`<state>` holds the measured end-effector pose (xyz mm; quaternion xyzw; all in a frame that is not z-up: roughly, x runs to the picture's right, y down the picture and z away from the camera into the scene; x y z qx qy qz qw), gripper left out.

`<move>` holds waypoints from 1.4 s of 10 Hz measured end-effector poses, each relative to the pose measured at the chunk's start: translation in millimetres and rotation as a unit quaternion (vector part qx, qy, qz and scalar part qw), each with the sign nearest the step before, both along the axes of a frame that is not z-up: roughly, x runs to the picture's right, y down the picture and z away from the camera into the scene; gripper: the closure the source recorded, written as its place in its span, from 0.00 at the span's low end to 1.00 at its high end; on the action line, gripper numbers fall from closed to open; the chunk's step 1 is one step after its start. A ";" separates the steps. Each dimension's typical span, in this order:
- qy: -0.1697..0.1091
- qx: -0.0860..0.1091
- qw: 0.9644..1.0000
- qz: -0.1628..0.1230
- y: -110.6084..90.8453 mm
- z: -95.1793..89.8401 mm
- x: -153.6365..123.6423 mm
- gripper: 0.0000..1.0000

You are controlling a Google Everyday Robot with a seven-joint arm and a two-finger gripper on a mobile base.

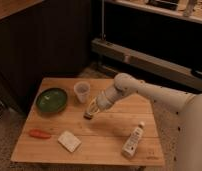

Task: Knock the eraser over

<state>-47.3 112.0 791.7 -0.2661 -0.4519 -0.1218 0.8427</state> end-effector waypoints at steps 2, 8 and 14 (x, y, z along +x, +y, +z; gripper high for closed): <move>0.002 0.000 1.000 -0.001 -0.6 -1.1 2.2 1.00; 0.006 -0.002 1.000 -0.002 9.5 -13.7 -9.6 1.00; 0.004 -0.004 1.000 -0.005 -0.3 -15.9 -11.6 1.00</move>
